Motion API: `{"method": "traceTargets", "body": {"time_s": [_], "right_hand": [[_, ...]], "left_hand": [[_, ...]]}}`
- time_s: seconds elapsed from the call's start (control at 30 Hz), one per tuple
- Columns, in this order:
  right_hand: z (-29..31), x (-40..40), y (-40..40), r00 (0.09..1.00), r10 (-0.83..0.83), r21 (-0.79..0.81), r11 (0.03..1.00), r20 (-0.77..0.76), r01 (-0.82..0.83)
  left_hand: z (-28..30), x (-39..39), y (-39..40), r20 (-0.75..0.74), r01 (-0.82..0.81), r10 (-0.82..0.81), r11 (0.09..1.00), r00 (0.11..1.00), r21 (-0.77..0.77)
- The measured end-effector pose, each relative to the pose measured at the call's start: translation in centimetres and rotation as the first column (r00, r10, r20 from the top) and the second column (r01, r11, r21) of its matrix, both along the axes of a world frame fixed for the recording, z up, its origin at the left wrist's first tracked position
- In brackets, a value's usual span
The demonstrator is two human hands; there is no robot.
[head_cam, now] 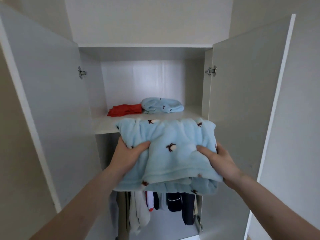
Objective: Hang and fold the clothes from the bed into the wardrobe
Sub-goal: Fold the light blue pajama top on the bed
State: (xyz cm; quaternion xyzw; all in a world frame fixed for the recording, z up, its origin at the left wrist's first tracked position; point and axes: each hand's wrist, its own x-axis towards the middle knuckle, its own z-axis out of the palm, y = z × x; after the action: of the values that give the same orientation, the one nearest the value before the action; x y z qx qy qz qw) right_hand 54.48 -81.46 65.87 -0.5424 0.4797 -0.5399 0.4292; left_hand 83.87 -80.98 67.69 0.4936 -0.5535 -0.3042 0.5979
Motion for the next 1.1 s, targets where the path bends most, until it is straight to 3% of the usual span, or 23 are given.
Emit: {"method": "traceTargets", "body": {"time_s": [0.23,0.43,0.83,0.97,1.1], "right_hand": [[2.6,-1.7,-14.2,1.000,0.024,0.003,1.000,-0.006,-0.024],[4.9,-1.9,-25.8,0.999,0.040,0.005,0.999,-0.030,-0.040],[7.2,-0.3,-46.9,0.998,-0.059,0.001,0.998,-0.013,0.059],[7.6,0.1,-52.5,0.995,-0.067,0.011,0.998,-0.078,0.068],[7.4,-0.4,-56.2,0.989,-0.140,0.029,0.990,-0.047,0.141]], "left_hand": [[2.1,-1.5,-14.3,-0.008,-0.068,0.069,0.993,0.998,0.091],[4.5,-2.4,-24.5,-0.025,-0.072,0.072,0.997,0.997,0.001],[8.6,-1.1,-46.8,-0.053,0.017,-0.018,1.000,0.998,-0.022],[9.5,-1.5,-54.2,-0.060,-0.009,0.008,1.000,0.998,-0.018],[10.1,-3.3,-60.1,-0.112,0.015,-0.019,0.999,0.993,-0.039]]}}
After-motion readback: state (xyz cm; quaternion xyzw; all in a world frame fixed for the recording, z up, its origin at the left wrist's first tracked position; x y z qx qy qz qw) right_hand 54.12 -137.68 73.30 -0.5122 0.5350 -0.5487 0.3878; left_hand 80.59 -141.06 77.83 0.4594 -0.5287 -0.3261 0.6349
